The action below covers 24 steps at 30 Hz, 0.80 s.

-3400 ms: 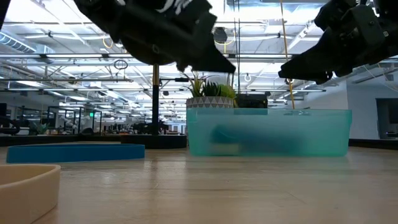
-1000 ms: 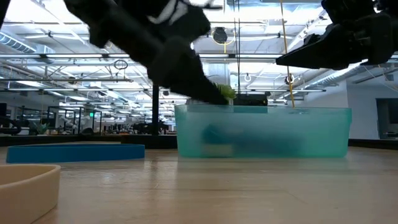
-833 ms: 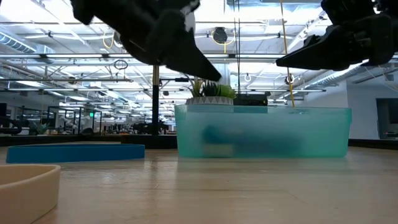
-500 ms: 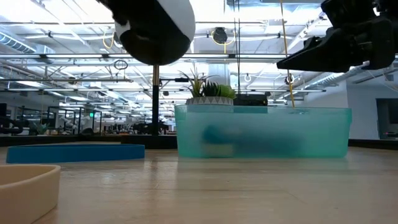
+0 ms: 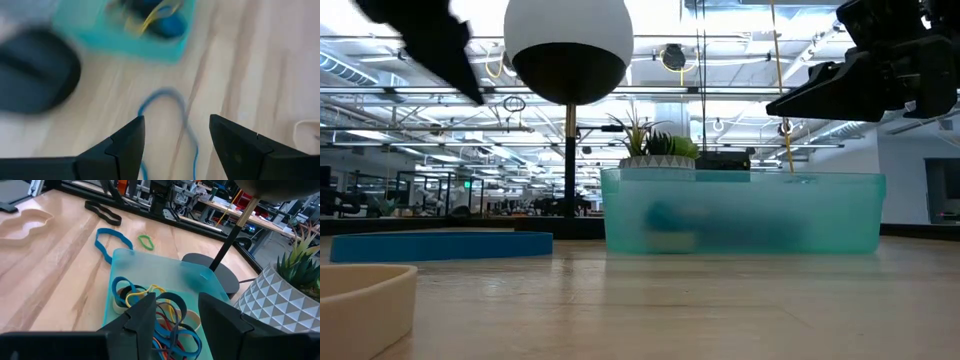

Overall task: Pick and place rubber bands into bin
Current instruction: Put the blue rubber band into the blue bin

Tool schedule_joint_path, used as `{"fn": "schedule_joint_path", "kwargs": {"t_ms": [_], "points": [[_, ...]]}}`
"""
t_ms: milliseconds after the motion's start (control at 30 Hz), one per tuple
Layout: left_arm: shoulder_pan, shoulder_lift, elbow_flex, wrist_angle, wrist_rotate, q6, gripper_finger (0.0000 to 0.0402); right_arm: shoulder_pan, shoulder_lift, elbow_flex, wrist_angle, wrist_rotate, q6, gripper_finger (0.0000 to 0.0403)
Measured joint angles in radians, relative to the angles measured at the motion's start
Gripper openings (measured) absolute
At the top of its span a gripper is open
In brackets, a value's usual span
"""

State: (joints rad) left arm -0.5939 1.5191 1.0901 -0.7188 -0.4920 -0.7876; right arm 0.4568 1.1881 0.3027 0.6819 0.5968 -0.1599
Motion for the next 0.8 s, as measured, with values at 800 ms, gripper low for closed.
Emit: {"fn": "schedule_joint_path", "kwargs": {"t_ms": [800], "points": [[0.107, 0.277, -0.002, -0.218, 0.391, -0.562, 0.0230, 0.000, 0.000, 0.000, -0.005, 0.000, 0.017, 0.0142]]}}
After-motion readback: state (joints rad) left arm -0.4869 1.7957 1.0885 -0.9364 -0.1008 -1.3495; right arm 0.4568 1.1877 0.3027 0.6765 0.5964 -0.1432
